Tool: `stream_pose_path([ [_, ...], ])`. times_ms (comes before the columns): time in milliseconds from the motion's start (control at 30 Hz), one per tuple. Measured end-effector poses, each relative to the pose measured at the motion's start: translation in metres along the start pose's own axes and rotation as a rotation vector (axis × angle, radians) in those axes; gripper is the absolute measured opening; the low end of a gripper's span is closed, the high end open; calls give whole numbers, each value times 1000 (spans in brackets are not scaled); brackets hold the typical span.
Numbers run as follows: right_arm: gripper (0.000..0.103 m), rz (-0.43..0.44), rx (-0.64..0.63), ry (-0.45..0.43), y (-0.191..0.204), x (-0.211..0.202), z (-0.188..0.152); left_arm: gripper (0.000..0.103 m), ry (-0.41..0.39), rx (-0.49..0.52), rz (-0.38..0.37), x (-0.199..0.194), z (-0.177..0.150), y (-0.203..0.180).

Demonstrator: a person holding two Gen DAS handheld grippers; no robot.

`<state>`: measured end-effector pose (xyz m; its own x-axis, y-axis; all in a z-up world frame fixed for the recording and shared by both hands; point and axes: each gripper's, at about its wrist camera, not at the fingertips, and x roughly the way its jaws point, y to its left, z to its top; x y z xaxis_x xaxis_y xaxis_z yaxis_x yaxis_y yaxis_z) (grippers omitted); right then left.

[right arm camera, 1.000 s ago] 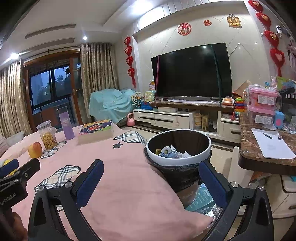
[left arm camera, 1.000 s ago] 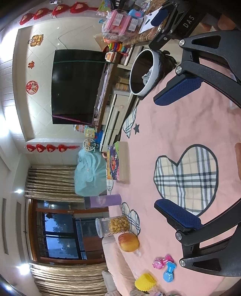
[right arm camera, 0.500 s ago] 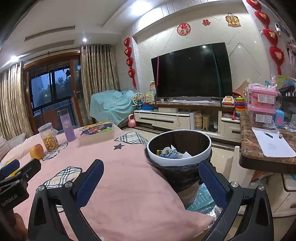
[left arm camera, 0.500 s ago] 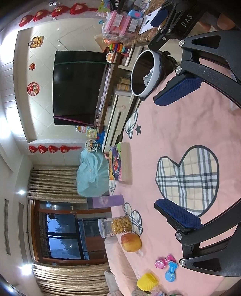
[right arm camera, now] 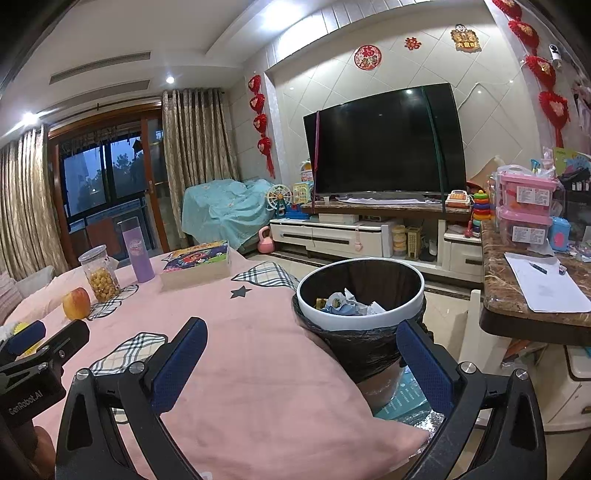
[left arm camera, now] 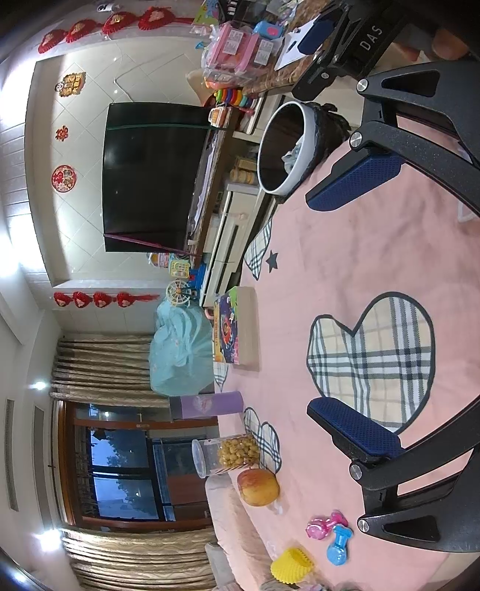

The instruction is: Collect trash

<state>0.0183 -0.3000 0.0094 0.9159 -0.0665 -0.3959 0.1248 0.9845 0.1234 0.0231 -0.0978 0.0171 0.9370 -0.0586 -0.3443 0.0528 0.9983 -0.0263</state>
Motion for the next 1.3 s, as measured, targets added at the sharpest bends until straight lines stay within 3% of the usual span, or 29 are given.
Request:
stream_pose_path([
  [1300,103,22,22,32,0,2,0,103,22,21,4,12,-5,-3],
])
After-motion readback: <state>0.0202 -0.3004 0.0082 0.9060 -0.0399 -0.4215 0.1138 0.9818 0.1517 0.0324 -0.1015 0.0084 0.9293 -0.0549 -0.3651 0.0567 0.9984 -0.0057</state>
